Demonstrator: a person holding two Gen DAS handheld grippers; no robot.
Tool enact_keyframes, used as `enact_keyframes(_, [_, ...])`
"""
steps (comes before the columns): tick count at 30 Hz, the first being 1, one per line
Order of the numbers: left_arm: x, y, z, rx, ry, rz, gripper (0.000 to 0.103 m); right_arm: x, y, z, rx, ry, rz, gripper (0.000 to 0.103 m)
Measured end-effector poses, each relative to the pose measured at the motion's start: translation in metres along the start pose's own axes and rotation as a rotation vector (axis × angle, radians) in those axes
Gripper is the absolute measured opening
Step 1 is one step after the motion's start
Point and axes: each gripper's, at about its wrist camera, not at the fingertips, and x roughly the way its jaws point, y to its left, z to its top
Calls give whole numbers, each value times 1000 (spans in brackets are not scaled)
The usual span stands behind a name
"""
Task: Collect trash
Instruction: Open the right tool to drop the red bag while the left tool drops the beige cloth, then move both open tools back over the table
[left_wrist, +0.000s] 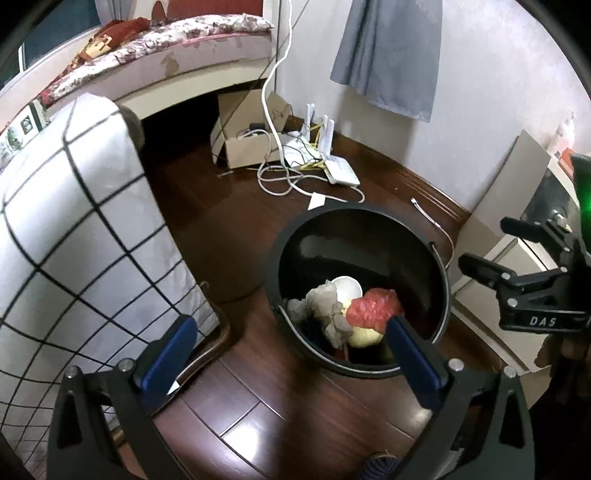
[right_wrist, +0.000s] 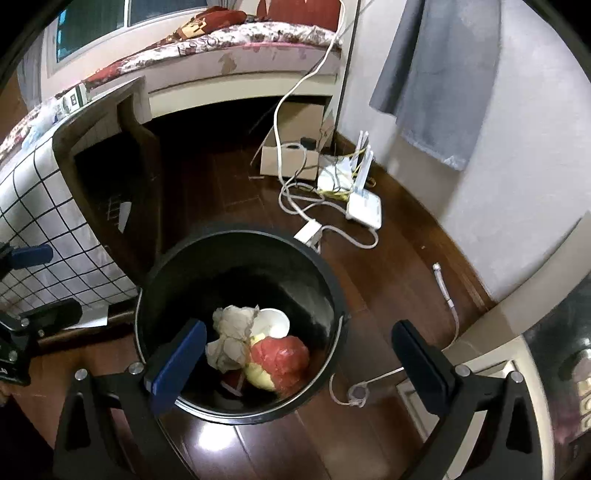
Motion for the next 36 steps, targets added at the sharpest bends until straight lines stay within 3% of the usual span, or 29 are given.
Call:
enact_keyframes(10, [-28, 8, -4, -18, -43, 46, 102, -29, 13, 6, -1, -72, -13, 102])
enact_keyframes(23, [-80, 34, 4, -80, -159, 110, 102, -60, 42, 31, -11, -195, 33, 102])
enact_keyframes(29, [-107, 59, 6, -125, -225, 157, 102, -67, 68, 46, -35, -241, 65, 102])
enact_keyframes(36, [-128, 116, 10, -197, -262, 246, 102, -74, 112, 67, -99, -277, 125, 102])
